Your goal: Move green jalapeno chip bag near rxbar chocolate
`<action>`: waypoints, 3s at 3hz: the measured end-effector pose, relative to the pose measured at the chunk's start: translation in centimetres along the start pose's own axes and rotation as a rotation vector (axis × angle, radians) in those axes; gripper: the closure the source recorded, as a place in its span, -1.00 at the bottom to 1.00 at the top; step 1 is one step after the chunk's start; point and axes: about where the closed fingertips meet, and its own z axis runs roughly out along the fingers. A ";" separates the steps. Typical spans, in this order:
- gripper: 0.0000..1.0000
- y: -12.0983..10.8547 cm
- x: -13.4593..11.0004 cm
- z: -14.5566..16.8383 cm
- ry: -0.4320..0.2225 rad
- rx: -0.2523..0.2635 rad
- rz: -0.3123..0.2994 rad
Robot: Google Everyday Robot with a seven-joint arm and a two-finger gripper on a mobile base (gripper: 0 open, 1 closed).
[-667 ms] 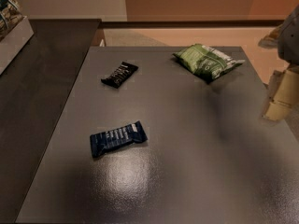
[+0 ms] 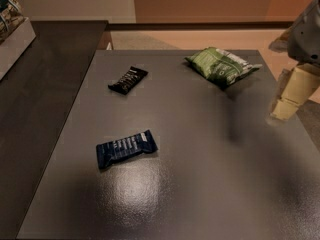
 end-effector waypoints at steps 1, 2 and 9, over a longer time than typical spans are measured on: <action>-1.00 -2.6 -0.6 2.3 -0.056 -0.029 0.052; -1.00 -6.0 -1.2 4.7 -0.123 -0.007 0.129; -1.00 -18.6 -1.4 15.9 -0.172 0.086 0.456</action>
Offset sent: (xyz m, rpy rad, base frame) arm 0.1015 0.0015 -0.0387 0.2064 -0.0249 -0.1374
